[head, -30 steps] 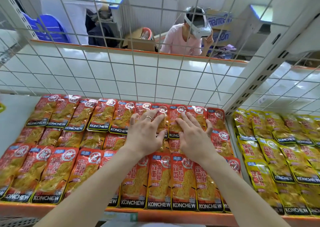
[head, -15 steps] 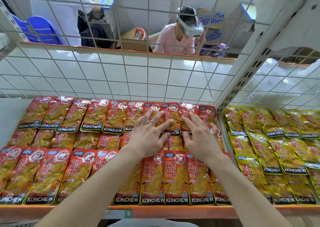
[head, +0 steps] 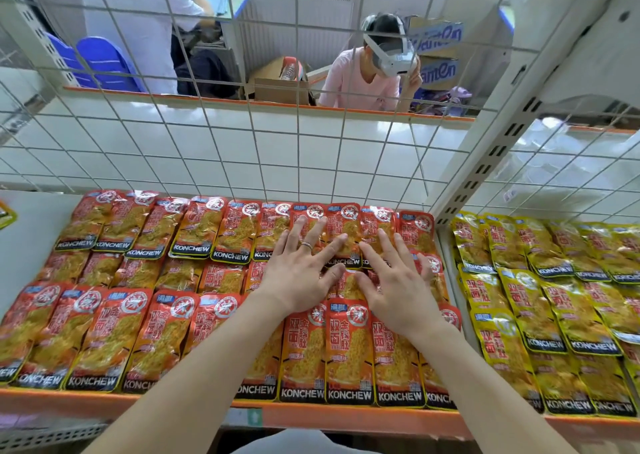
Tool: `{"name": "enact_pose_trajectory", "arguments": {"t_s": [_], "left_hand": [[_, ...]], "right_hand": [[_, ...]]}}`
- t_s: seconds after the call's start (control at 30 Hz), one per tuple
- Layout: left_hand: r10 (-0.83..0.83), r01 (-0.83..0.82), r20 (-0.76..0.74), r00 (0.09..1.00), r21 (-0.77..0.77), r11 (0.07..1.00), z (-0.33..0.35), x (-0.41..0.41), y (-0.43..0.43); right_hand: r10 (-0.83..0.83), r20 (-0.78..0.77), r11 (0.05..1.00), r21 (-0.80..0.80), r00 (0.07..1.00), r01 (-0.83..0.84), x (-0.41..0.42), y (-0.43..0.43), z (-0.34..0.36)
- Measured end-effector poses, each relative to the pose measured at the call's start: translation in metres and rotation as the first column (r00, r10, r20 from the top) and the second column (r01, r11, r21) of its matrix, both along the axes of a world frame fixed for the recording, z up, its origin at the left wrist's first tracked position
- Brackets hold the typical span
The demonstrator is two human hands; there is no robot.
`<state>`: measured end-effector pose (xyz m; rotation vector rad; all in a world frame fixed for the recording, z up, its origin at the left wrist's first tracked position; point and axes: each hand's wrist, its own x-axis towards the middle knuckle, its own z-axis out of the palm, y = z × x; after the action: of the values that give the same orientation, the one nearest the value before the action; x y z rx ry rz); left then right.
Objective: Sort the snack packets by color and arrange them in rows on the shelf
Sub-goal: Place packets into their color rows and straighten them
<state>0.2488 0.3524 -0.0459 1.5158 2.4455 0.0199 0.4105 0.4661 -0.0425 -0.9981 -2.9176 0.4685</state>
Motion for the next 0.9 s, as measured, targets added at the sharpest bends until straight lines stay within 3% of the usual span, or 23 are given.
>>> {"name": "enact_pose_trajectory", "arguments": {"t_s": [0.9], "left_hand": [[0.055, -0.055, 0.003, 0.998, 0.0, 0.998, 0.0036, 0.0015, 0.0066]], "right_hand": [[-0.003, 0.056, 0.994, 0.107, 0.998, -0.003, 0.0005, -0.0055, -0.0052]]}}
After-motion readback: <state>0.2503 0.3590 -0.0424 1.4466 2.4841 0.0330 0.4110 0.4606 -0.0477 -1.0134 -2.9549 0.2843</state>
